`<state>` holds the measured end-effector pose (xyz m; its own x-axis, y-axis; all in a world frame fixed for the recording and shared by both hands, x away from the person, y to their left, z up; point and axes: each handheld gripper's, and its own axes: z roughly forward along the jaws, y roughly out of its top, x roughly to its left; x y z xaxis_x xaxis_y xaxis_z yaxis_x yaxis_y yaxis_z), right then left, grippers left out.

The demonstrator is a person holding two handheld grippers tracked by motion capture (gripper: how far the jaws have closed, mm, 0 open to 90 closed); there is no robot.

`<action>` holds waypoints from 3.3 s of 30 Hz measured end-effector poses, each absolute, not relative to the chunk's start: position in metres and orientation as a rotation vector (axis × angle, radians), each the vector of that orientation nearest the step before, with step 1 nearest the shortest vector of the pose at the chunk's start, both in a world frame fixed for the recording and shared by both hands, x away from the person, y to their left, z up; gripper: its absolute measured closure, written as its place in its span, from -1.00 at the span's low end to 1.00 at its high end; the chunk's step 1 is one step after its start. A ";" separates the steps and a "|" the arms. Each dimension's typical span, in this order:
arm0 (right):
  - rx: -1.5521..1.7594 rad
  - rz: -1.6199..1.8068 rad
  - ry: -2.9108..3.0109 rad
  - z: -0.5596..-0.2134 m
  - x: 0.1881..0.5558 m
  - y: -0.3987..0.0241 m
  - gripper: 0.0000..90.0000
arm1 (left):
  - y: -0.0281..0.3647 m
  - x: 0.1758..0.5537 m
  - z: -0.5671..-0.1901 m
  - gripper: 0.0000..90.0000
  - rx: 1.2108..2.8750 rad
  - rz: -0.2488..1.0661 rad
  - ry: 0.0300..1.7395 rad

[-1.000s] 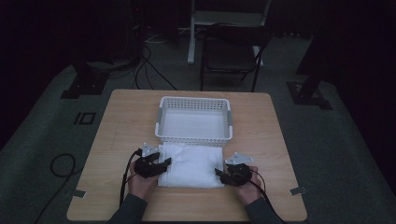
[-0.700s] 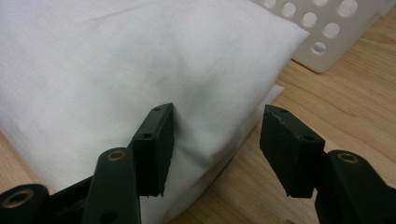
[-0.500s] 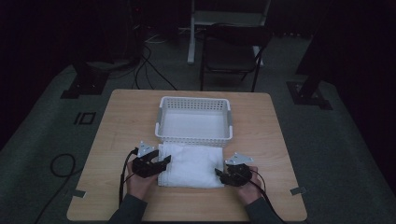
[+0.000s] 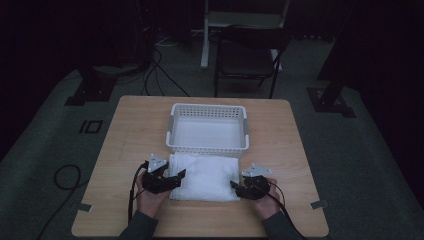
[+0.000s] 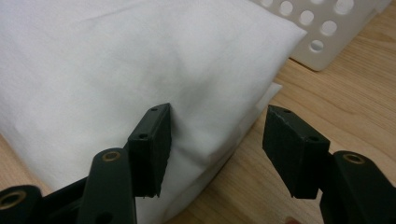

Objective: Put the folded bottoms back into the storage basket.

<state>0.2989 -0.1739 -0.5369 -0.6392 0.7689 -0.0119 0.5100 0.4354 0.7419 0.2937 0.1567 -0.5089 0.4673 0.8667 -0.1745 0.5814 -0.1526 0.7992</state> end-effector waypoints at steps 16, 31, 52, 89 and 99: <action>1.099 1.047 2.355 -0.536 0.300 -0.175 -0.11 | 0.167 0.332 -0.555 -1.00 1.867 0.145 1.256; 1.257 1.123 2.332 -0.521 0.323 -0.163 -0.72 | 0.168 0.337 -0.551 -1.00 1.856 0.112 1.259; 1.419 1.148 2.379 -0.542 0.333 -0.164 -0.75 | 0.161 0.344 -0.552 -1.00 1.902 0.143 1.270; 1.373 1.399 2.489 -0.542 0.340 -0.171 0.56 | 0.166 0.340 -0.541 0.15 1.894 -0.040 1.176; 1.317 1.433 2.457 -0.533 0.331 -0.172 0.57 | 0.166 0.331 -0.531 0.20 1.880 -0.012 1.154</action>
